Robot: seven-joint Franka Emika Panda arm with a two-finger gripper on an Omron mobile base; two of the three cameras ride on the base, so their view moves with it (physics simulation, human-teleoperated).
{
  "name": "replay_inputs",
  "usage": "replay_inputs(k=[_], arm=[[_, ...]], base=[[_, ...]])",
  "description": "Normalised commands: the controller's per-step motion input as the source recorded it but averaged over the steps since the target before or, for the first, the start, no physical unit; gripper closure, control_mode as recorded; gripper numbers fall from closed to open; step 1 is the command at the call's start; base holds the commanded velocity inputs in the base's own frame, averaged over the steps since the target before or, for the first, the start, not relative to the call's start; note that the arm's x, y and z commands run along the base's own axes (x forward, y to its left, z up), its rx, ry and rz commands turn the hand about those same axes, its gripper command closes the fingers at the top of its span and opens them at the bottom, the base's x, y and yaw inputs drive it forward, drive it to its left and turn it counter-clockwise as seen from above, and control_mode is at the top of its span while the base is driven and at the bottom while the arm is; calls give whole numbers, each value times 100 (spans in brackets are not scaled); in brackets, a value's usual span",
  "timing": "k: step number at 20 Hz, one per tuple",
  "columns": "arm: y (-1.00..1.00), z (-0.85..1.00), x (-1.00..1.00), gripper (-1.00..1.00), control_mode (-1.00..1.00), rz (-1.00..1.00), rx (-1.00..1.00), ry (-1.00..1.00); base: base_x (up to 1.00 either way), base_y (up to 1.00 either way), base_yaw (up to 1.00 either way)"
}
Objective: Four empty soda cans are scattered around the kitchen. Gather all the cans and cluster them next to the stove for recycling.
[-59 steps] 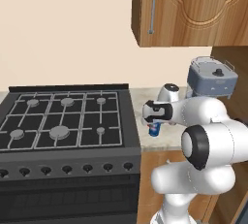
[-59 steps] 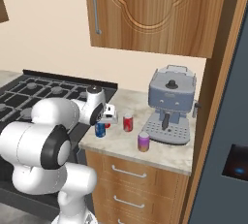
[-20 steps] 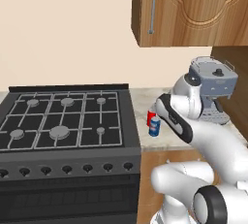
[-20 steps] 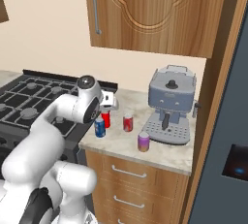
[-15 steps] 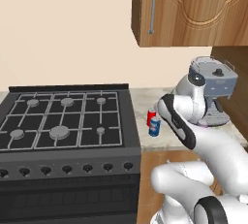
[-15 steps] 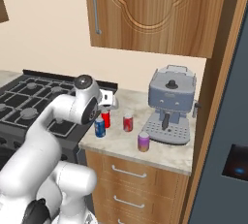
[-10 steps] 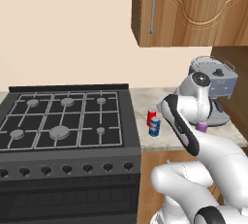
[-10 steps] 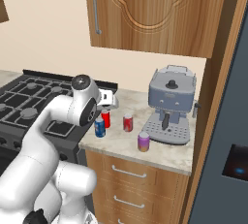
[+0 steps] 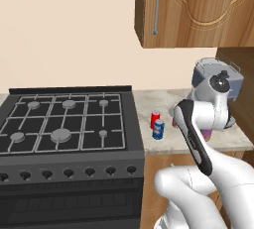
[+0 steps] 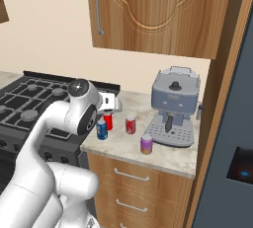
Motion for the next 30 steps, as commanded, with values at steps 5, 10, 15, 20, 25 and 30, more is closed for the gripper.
replay_inputs(k=[5, 10, 15, 20, 25, 30], arm=[[-13, 20, -34, -100, -100, 0, 0, 0], [-15, 18, -36, -100, -100, -2, 0, 2], [-15, 10, -30, -100, -100, -4, 0, 8], [-14, 1, -21, -100, -100, -6, 0, 14], [-21, -16, 0, -100, -100, -6, 0, 7], [-26, -22, 0, -100, -100, -3, 0, 0]], base=[[0, 0, 0], [0, 0, 0], [0, 0, 0], [0, 0, 0], [0, 0, 0], [0, 0, 0]])
